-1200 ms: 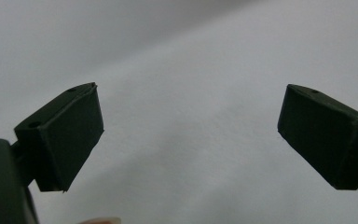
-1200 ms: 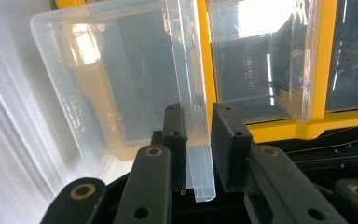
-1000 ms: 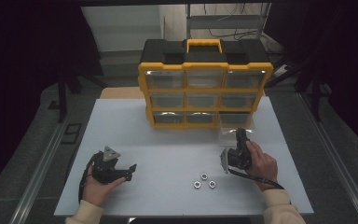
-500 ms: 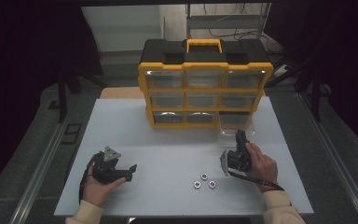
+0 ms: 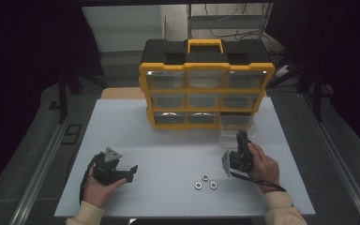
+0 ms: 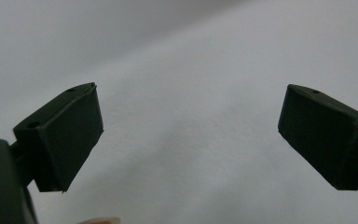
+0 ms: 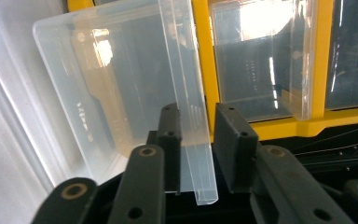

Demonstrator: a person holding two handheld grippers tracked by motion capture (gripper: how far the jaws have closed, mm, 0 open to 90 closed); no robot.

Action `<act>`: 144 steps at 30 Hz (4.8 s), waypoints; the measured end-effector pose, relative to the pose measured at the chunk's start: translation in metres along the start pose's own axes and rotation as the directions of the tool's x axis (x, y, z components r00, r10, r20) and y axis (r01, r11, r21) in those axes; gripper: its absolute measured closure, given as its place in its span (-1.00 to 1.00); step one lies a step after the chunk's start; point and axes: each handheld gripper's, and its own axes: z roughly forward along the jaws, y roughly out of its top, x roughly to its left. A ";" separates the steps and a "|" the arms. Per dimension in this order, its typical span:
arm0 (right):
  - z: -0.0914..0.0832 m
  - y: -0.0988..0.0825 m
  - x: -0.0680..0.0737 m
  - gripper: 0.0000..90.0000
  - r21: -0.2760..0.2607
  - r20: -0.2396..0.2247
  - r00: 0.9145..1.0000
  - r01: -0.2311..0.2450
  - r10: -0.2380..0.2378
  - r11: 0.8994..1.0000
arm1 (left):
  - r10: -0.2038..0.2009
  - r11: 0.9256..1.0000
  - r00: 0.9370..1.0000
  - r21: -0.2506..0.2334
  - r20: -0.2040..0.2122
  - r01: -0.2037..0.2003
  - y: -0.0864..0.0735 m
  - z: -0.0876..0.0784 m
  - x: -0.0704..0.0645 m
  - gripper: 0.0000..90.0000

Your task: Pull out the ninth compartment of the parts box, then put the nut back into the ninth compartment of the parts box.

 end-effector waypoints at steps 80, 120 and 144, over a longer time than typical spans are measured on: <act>-0.046 -0.062 -0.038 -0.17 0.332 -0.636 0.336 -0.694 0.695 0.639 | 0.001 1.000 1.000 0.005 0.000 -0.001 0.000 0.000 0.000 -0.85; -0.046 -0.077 -0.038 -0.28 0.449 -0.671 0.175 -0.677 0.720 0.583 | 0.010 1.000 1.000 0.006 -0.002 -0.010 0.000 0.000 -0.001 -0.84; -0.045 -0.063 -0.045 -0.33 0.424 -0.730 0.153 -0.663 0.666 0.617 | 0.008 1.000 1.000 0.001 -0.001 -0.008 0.000 0.000 -0.001 -0.84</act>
